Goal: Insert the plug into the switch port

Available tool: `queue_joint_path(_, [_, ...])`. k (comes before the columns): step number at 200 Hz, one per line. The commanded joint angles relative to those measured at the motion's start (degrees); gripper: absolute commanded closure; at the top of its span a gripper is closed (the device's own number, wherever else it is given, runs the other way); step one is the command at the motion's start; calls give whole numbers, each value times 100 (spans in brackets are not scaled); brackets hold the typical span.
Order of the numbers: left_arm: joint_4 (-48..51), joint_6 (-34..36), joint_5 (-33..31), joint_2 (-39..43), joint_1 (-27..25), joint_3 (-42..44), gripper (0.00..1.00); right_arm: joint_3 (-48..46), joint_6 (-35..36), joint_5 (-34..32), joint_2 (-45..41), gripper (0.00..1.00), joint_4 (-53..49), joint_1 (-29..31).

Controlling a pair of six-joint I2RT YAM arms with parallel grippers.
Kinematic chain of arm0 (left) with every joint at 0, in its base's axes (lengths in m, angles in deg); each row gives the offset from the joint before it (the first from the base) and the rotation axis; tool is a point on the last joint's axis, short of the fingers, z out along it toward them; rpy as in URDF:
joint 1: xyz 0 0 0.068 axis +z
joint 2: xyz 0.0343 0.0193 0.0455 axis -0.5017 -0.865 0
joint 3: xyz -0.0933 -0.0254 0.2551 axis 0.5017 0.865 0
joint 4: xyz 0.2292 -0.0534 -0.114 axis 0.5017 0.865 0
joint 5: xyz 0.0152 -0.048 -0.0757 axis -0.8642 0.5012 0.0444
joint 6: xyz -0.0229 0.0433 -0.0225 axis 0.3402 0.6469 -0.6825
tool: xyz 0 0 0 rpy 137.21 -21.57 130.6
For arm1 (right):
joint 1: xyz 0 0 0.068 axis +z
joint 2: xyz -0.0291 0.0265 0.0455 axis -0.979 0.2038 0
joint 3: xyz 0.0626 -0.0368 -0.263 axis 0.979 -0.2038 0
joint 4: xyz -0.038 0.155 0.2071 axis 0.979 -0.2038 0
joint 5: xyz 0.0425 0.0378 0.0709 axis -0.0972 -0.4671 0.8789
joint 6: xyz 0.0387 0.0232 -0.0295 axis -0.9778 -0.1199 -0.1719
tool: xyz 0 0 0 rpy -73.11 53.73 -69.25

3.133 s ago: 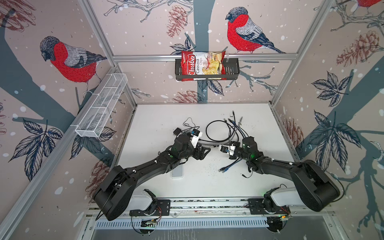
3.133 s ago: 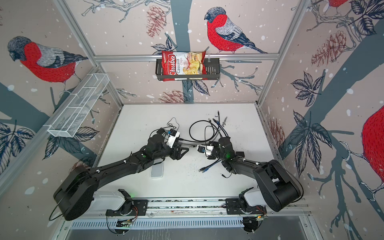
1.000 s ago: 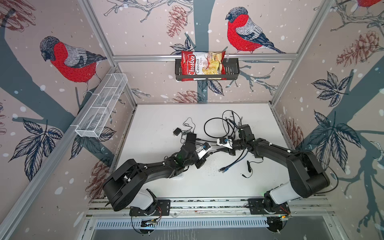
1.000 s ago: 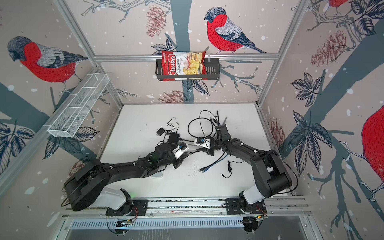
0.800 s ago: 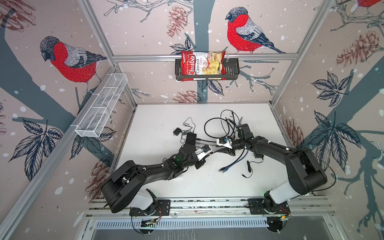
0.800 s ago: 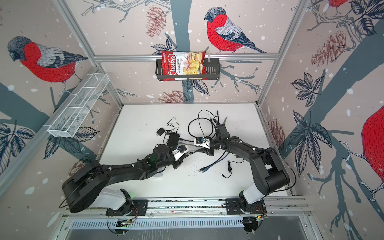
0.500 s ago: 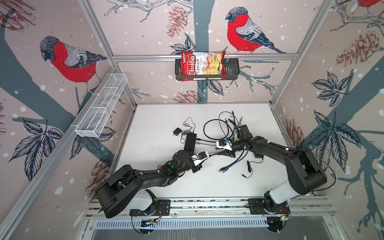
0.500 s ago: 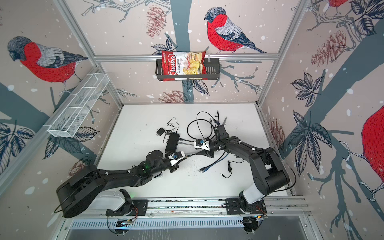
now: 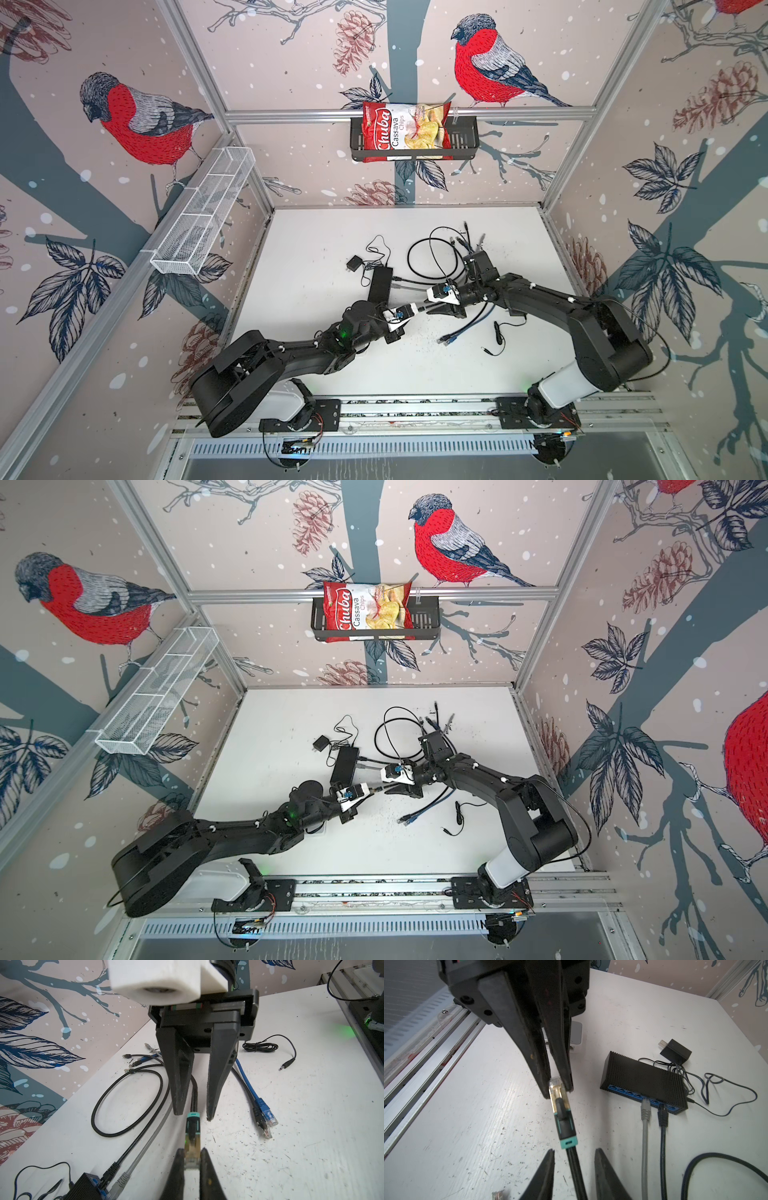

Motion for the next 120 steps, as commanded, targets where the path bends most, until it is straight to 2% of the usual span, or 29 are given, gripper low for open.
queue_joint_path(1, [-349,80,140,-9,0,-9,100,35,88,251,-11,67,146,28])
queue_joint_path(37, [-305,110,176,0,3,-6,100,54,102,345,-10,68,211,66])
queue_joint_path(120, [-466,85,108,70,-3,88,100,147,184,454,168,79,72,177])
